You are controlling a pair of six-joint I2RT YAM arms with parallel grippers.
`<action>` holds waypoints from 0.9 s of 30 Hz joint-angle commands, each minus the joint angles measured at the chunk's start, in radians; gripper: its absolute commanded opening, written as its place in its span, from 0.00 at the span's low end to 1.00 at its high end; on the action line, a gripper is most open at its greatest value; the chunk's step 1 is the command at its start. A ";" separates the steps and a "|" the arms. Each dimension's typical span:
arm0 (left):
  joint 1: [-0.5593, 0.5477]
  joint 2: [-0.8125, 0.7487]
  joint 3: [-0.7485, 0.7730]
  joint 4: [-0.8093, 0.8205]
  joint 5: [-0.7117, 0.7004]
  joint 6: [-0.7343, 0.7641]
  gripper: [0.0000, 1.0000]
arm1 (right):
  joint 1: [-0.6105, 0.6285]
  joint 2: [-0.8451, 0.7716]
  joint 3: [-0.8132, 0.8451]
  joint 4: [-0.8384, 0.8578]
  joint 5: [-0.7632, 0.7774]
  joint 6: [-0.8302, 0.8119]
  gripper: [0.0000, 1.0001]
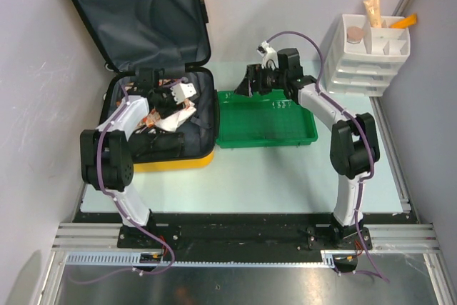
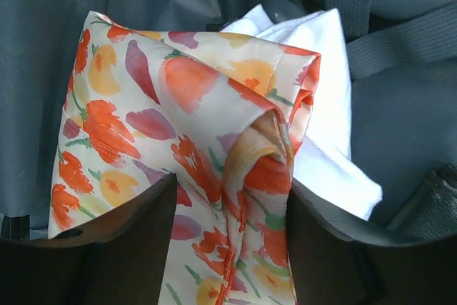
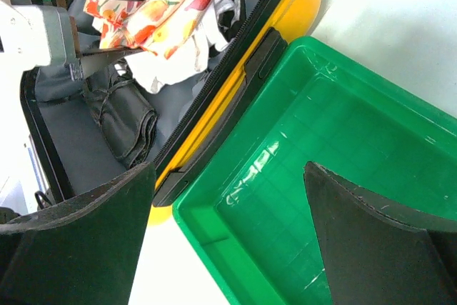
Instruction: Open, take out, and arrange the luggage
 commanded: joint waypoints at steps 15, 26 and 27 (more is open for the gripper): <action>0.006 0.020 0.117 0.011 0.060 0.000 0.00 | 0.018 0.068 0.080 0.119 0.005 0.137 0.90; -0.003 -0.136 0.117 0.012 0.219 -0.199 0.00 | 0.024 0.140 0.134 0.237 -0.033 0.387 0.90; -0.006 -0.147 0.111 0.012 0.224 -0.207 0.00 | 0.026 0.146 0.134 0.249 -0.038 0.432 0.90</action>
